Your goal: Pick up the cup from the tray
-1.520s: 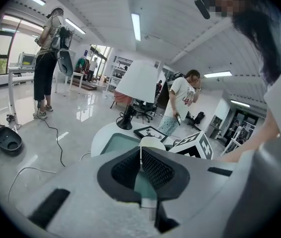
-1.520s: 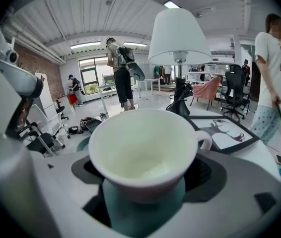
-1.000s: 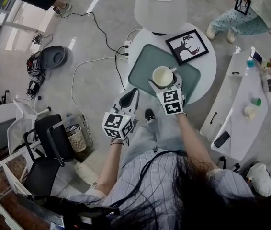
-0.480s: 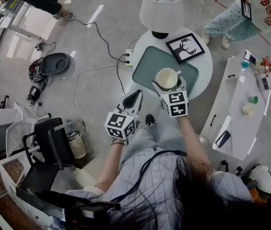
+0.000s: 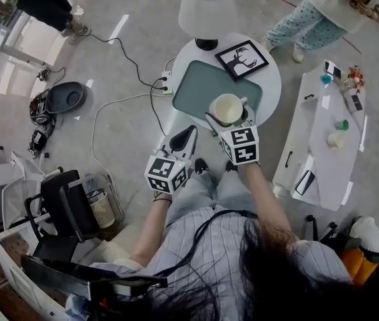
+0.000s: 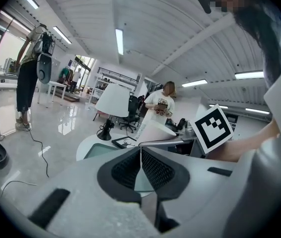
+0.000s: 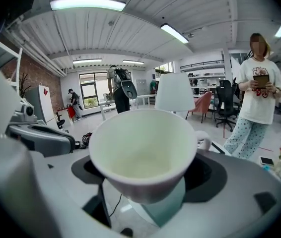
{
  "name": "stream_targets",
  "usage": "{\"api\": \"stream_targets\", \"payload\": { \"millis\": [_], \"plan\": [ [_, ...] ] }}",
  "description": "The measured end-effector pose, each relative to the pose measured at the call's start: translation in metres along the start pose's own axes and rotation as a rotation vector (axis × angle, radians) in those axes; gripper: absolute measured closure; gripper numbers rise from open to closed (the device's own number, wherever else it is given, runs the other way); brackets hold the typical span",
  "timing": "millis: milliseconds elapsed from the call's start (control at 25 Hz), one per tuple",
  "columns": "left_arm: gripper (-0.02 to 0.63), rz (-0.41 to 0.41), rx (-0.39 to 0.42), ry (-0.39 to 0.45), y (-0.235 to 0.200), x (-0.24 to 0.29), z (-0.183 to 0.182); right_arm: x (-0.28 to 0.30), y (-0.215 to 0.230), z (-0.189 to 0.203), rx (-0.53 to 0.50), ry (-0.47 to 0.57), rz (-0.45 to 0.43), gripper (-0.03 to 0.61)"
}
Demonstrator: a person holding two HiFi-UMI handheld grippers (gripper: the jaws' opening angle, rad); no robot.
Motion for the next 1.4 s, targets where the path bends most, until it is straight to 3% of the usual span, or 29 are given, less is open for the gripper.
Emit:
{"api": "stream_targets", "payload": {
  "millis": [320,600,1400],
  "plan": [
    [0.600,0.007,-0.028,0.020,0.033,0.000,0.001,-0.034,-0.003,0.011,0.000,-0.011,-0.025,0.167],
    [0.600,-0.042,-0.019,0.042,0.072,-0.008,0.000,-0.082,-0.004,0.029,-0.001,-0.017,-0.079,0.167],
    [0.600,-0.139,0.004,0.042,0.239,-0.064,0.037,-0.228,0.005,0.108,-0.012,-0.029,-0.211,0.167]
  ]
}}
Point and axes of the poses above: the fingertips, and each gripper's own axes: x forward along the fingers, y to its right, z out of its underside, the point moved 2 cm from there along -x, backward along the fingers, and after that the axes turned 10 degrees about x, right-handed, at the moved point
